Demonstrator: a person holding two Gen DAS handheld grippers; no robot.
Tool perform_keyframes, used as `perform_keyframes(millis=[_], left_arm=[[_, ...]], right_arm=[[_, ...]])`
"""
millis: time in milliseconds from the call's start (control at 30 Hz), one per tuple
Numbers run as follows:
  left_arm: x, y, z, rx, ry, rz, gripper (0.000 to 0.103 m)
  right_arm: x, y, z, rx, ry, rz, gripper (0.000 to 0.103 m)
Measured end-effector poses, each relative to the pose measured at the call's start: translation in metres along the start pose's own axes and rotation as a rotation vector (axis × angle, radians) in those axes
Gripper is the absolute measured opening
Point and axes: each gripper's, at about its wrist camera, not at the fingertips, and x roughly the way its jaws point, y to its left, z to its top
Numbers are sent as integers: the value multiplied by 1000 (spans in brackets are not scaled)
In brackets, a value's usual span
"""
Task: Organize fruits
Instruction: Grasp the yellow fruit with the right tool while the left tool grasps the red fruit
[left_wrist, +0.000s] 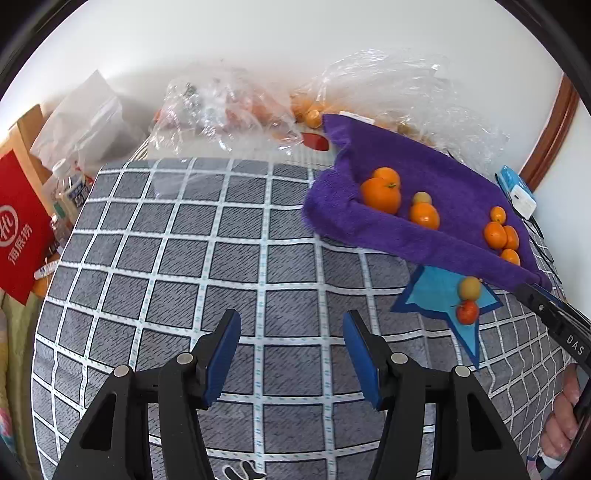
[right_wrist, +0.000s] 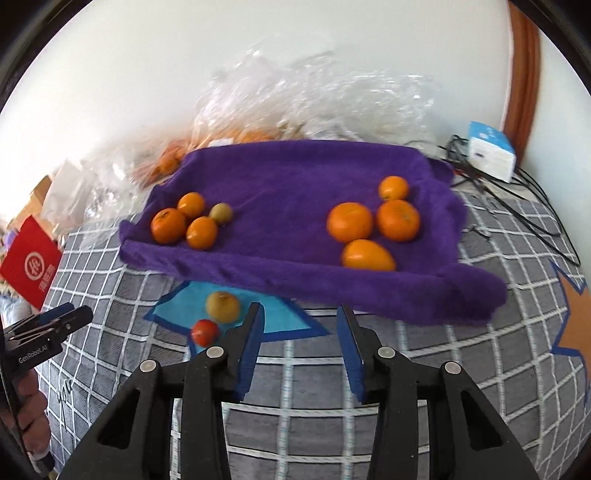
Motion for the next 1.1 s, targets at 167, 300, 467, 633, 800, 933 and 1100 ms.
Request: perform_keyframes(millis=[167,300,467,633,800,933,1100], left_arm=[[8,16,0,-7,18,7,55],[11,25,0,-1,24,12,55],[16,29,1,-24,28,-2,55],[18,18,2,-14,26,-24,55],[19,-17,2,8,25,-100,55],[18,-56,1,54,20,-169,55],[22,-104,-3,117,34,-235,55]], right_arm=[[24,33,3,-73,22,24,41],[42,41,7,-50,53,54,41],[62,45,9,-14,105,94,28],[43,39,6,-28,39,67,28],[14,11,-8,-65,5,-17,28],[2,-24,-22,-38,19,-73,28],[-7,-62,-35,-1,20,-119,28]])
